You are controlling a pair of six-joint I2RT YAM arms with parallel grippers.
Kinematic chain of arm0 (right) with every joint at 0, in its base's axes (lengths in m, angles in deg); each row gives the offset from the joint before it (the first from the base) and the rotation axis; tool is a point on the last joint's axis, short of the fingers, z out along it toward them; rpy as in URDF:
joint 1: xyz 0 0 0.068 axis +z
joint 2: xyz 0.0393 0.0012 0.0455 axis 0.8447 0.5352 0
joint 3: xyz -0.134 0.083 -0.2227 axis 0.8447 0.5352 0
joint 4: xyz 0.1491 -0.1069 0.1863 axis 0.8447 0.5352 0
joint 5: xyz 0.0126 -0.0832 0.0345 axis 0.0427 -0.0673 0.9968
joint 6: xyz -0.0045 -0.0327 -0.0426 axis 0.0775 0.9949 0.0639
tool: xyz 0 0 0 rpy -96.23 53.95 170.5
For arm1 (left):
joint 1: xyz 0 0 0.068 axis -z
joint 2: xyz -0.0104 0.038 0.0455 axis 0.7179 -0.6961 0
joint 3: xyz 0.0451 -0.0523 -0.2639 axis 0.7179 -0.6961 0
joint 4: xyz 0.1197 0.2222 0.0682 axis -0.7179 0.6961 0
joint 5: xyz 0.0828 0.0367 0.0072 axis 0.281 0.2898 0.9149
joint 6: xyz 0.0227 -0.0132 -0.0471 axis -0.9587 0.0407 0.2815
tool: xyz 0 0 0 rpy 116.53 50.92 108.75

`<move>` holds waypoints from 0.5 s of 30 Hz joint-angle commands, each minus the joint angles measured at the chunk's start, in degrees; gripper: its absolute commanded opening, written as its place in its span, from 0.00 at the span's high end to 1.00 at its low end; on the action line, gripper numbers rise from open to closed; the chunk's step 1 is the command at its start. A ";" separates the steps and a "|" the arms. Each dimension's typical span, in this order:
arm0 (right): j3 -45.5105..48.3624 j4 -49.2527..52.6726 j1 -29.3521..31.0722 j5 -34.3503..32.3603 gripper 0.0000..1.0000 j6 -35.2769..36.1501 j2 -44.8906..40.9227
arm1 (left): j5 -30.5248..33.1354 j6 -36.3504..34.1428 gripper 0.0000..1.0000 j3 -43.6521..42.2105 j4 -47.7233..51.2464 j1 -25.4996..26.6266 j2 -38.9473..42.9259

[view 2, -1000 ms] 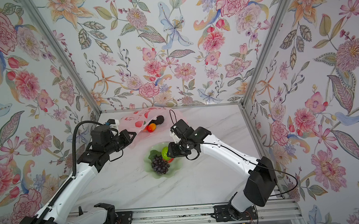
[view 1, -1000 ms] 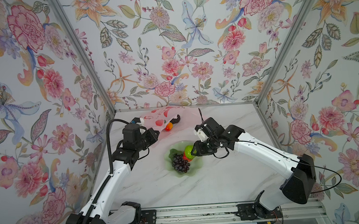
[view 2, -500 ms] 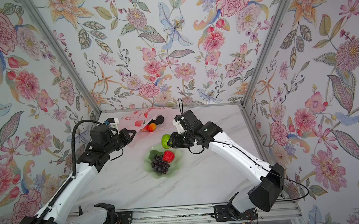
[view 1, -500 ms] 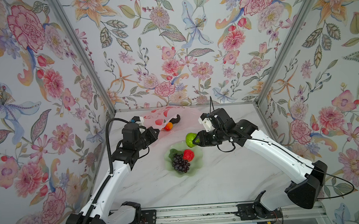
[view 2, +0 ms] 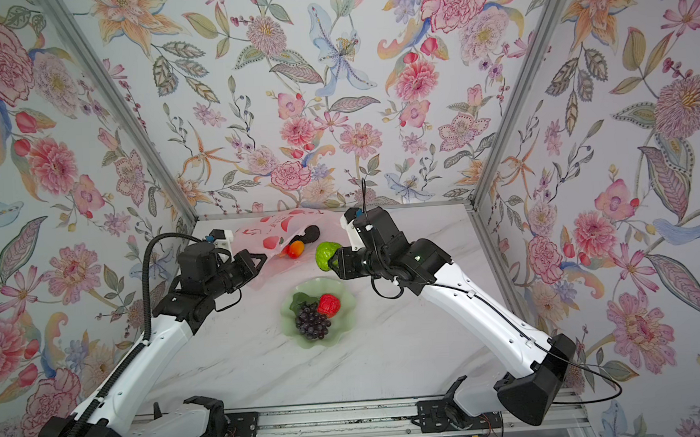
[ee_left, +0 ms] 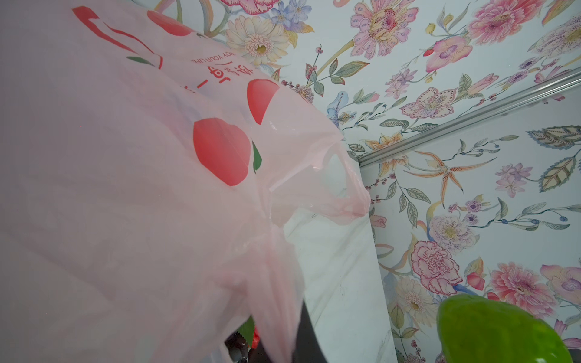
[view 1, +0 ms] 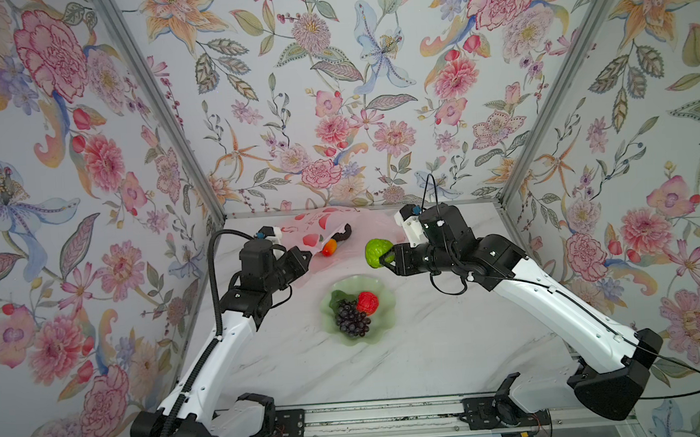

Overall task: Place the fruits into the plastic bag
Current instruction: 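Lift the green fruit with the right gripper up off the plate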

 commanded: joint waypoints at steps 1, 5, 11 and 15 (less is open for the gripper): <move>-2.27 -2.07 -0.33 -2.81 0.63 1.76 -0.43 | -1.53 0.14 1.00 0.83 -0.34 -0.53 -0.35; -4.69 -3.07 -1.47 -2.81 0.63 2.14 1.34 | -1.57 -0.11 1.00 0.75 0.11 -0.46 -0.29; -9.59 -3.22 -3.45 -1.98 0.62 3.29 5.17 | -1.54 -0.57 1.00 0.49 0.69 -0.47 0.16; -11.16 -3.91 -4.68 -1.13 0.62 3.57 7.52 | -1.31 -0.91 1.00 0.29 0.87 -0.44 0.28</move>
